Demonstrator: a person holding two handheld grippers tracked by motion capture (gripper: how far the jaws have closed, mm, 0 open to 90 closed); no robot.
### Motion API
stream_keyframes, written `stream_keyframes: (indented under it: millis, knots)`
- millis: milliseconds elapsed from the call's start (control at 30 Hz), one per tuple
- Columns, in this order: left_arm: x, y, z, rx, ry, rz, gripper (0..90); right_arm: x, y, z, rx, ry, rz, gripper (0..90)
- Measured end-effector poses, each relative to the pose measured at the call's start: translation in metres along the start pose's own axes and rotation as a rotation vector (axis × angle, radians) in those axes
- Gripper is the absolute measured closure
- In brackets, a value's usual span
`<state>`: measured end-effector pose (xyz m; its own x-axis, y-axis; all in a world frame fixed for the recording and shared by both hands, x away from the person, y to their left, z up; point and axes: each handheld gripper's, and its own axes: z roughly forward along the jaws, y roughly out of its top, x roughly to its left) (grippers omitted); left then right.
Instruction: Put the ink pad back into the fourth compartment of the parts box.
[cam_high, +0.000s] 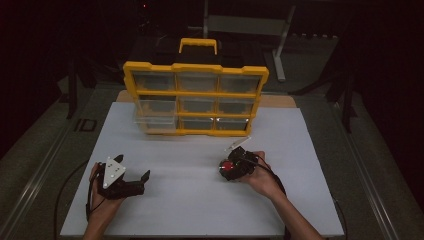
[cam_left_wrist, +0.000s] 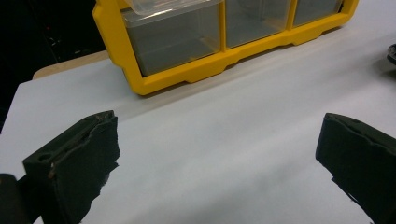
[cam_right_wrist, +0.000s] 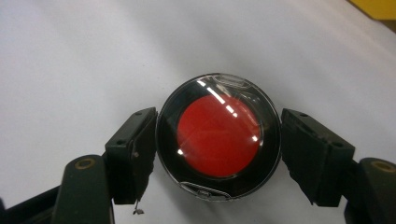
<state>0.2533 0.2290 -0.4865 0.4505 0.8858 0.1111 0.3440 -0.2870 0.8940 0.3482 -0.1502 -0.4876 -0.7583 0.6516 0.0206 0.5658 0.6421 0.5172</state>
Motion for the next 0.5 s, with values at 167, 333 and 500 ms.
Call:
stream_keyframes:
  millis: [167, 333, 500]
  knots:
    - [0.0, 0.0001, -0.0001, -0.001, 0.0, 0.0, 0.1, 0.0003, 0.0007, -0.0028, -0.006, 0.009, 0.008, 29.4]
    - [-0.0002, 0.0001, 0.0, -0.001, -0.001, 0.001, 0.1, 0.0014, 0.0009, -0.0054, -0.008, 0.013, 0.01, 29.4]
    - [-0.0003, 0.0002, -0.0006, -0.005, 0.005, -0.002, 0.1, 0.0033, 0.0028, -0.0106, -0.012, 0.009, 0.001, 29.4]
